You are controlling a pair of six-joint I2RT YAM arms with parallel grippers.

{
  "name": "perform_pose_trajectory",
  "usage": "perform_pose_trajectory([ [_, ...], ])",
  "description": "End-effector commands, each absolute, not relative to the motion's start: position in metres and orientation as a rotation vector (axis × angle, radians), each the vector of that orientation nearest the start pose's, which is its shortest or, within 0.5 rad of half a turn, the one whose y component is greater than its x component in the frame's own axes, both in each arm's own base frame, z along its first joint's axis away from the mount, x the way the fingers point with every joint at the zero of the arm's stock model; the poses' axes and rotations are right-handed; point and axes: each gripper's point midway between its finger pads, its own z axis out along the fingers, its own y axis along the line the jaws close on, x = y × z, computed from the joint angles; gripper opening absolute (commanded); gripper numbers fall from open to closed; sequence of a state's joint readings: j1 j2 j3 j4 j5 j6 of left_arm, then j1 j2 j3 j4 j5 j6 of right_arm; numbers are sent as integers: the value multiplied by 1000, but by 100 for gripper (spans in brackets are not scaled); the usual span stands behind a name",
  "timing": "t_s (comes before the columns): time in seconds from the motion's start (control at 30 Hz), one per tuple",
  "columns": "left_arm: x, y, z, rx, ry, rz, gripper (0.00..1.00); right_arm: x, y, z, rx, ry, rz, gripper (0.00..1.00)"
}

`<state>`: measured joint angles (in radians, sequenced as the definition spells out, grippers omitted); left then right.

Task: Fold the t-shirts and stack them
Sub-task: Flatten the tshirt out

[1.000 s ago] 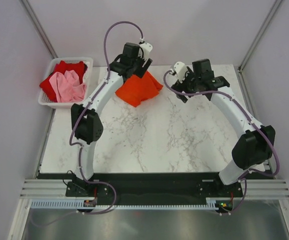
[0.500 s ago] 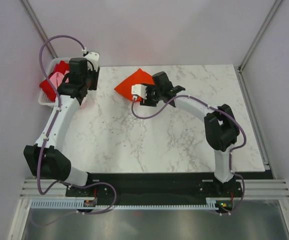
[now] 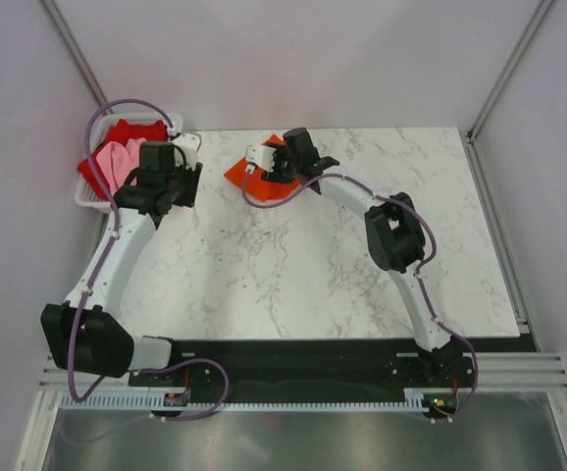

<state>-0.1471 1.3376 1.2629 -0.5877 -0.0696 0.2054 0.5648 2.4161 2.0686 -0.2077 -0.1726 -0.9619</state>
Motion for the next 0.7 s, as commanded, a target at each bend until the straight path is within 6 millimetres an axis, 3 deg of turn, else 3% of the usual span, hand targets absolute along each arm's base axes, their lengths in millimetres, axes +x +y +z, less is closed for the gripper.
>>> perform_pose_trajectory([
  [0.0, 377, -37, 234, 314, 2174, 68, 50, 574, 356, 129, -1510, 1437, -89, 62],
  [0.23, 386, -36, 230, 288, 2189, 39, 51, 558, 333, 153, -1516, 1435, -79, 64],
  [0.27, 387, -36, 231, 287, 2187, 37, 51, 553, 329, 142, -1539, 1452, -77, 64],
  [0.37, 391, -38, 231, 288, 2189, 31, 52, 546, 321, 134, -1580, 1457, -93, 65],
  [0.53, 394, -36, 233, 285, 2184, 35, 52, 557, 320, 123, -1553, 1495, -103, 63],
  [0.57, 394, -37, 233, 288, 2186, 35, 52, 562, 322, 131, -1530, 1490, -108, 63],
  [0.6, 394, -36, 233, 287, 2186, 40, 52, 565, 323, 122, -1532, 1500, -106, 63],
  [0.67, 394, -36, 232, 288, 2187, 41, 53, 571, 327, 126, -1520, 1489, -111, 63],
])
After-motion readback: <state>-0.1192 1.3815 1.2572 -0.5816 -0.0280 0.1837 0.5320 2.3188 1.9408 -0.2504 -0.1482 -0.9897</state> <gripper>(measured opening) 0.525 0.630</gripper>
